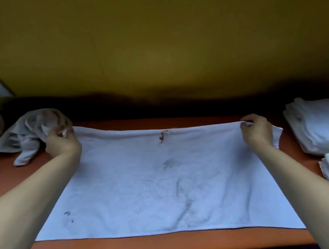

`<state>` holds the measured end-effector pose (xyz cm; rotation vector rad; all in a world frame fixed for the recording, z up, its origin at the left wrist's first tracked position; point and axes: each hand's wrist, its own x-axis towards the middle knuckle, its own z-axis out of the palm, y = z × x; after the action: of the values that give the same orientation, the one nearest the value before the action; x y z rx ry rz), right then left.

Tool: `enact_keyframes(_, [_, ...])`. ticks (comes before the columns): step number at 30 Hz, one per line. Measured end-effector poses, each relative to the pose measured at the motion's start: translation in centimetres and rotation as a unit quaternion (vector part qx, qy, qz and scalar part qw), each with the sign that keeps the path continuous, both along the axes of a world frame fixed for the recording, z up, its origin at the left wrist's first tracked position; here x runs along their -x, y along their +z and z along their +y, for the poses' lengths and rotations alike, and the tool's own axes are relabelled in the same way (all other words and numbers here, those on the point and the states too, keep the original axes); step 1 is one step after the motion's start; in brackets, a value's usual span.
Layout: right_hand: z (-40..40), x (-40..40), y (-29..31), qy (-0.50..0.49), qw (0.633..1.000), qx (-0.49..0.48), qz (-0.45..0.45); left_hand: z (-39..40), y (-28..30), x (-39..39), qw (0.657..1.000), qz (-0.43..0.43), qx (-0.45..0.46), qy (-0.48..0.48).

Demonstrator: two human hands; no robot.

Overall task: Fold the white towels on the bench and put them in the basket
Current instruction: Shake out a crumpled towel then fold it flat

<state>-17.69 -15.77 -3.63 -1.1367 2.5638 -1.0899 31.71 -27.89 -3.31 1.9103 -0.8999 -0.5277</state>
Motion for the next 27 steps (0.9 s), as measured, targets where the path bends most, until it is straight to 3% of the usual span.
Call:
enact_keyframes(6, [1.9,0.2,-3.9,0.087,0.993,-0.050,0.069,0.4,-3.6,1.3,0.966,-0.145,-0.038,-0.209])
enact_keyframes(10, [5.0,1.2,-6.7,0.086,0.981,-0.118,0.130,2.1,-5.6,2.7,0.914,-0.275,-0.040,-0.296])
enact_keyframes(13, [6.2,2.6,-7.4,0.093,0.974,-0.151,0.141,4.8,-6.3,6.1,0.878,-0.316,-0.038,-0.357])
enact_keyframes(17, [6.3,5.3,-6.8,0.087,0.970,-0.195,0.118,10.5,-7.6,12.7,0.798,-0.372,0.009,-0.474])
enact_keyframes(22, [5.9,7.9,-5.3,0.087,0.970,-0.207,0.098,17.8,-8.0,22.2,0.723,-0.368,0.082,-0.579])
enact_keyframes(27, [3.8,9.7,-4.1,-0.004,0.979,-0.198,-0.044,24.7,-8.1,30.4,0.611,-0.363,0.141,-0.689])
